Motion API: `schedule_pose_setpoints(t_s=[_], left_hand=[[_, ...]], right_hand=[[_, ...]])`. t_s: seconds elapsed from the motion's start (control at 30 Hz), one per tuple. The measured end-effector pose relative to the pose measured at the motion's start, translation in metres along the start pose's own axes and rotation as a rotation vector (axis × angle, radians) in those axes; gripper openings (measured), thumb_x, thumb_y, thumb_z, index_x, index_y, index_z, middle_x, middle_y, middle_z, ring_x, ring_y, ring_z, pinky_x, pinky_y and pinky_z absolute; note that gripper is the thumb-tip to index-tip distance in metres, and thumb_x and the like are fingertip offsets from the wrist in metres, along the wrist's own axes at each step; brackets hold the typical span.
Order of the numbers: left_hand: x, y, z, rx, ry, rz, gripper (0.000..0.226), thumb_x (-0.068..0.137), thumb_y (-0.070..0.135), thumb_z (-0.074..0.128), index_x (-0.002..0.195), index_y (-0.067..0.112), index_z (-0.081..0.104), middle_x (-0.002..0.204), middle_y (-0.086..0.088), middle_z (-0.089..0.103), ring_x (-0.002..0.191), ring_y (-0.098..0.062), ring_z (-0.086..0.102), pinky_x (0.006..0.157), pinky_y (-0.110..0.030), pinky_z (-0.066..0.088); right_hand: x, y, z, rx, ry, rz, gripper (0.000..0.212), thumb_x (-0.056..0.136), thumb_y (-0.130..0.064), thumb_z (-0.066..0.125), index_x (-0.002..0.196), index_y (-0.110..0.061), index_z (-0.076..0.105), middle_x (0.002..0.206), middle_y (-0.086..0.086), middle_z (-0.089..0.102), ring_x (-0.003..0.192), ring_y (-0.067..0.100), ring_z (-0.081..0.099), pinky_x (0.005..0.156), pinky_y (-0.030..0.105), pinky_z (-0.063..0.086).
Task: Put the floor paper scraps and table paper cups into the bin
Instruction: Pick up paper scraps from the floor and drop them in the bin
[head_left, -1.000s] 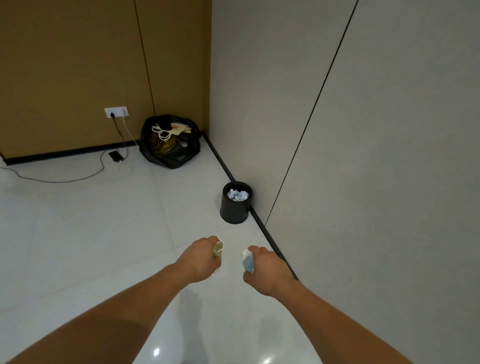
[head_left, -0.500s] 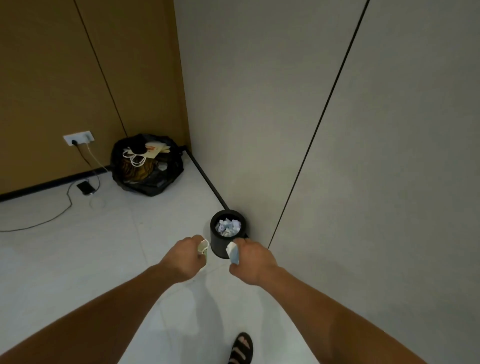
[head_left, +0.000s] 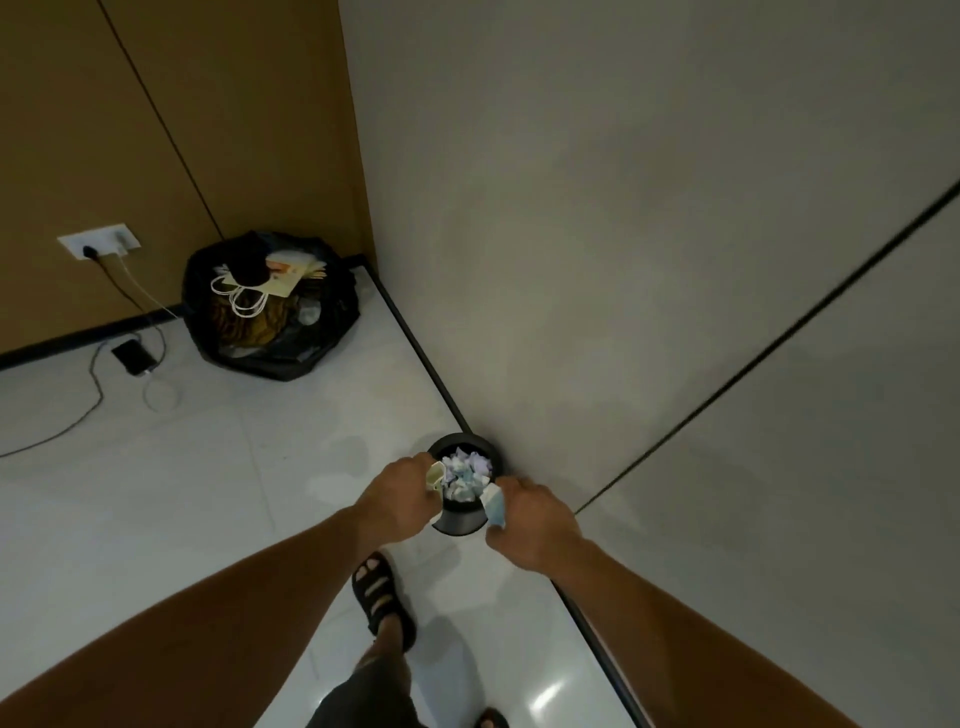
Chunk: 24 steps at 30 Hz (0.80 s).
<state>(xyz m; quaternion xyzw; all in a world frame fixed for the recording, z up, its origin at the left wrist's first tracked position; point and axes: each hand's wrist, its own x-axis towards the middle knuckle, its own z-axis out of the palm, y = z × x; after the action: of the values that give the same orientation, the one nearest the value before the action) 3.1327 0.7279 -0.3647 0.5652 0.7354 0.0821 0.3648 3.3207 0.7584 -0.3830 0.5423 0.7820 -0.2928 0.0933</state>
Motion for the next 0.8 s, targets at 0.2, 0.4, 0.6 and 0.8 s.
schedule_pose_setpoints(t_s=[0.2,0.4,0.6,0.8], left_hand=[[0.128,-0.036,-0.006,-0.024,-0.152,0.016,0.029,0.092,0.02,0.054,0.118,0.007,0.052,0.116,-0.012,0.06,0.103,-0.025,0.056,0.075,-0.017,0.033],[0.256,-0.071,0.042,-0.06,-0.233,-0.068,0.036,0.095,0.024,0.05,0.128,0.01,0.048,0.126,-0.011,0.056,0.116,-0.026,0.053,0.09,-0.024,0.038],[0.357,-0.116,0.14,-0.105,-0.274,-0.183,0.032,0.094,0.022,0.05,0.123,0.007,0.049,0.123,-0.012,0.057,0.114,-0.028,0.054,0.082,-0.022,0.034],[0.407,-0.156,0.202,-0.263,-0.287,-0.353,0.056,0.089,0.021,0.058,0.139,0.013,0.035,0.131,-0.015,0.05,0.116,-0.032,0.051,0.082,-0.031,0.039]], right_hand=[[0.109,0.0,0.004,0.083,-0.043,0.139,0.062,0.084,-0.031,0.06,0.141,-0.021,0.038,0.13,0.004,0.051,0.117,0.023,0.05,0.096,0.031,0.045],[0.224,0.044,0.051,0.173,-0.063,0.265,0.056,0.085,-0.032,0.063,0.136,-0.023,0.042,0.13,-0.001,0.053,0.119,0.017,0.051,0.096,0.025,0.044],[0.342,0.103,0.14,0.141,-0.135,0.258,0.052,0.087,-0.031,0.063,0.133,-0.019,0.043,0.122,0.003,0.054,0.112,0.021,0.055,0.083,0.026,0.045],[0.395,0.14,0.202,0.154,-0.152,0.229,0.075,0.084,-0.041,0.071,0.145,-0.017,0.034,0.138,0.006,0.047,0.123,0.024,0.051,0.091,0.03,0.045]])
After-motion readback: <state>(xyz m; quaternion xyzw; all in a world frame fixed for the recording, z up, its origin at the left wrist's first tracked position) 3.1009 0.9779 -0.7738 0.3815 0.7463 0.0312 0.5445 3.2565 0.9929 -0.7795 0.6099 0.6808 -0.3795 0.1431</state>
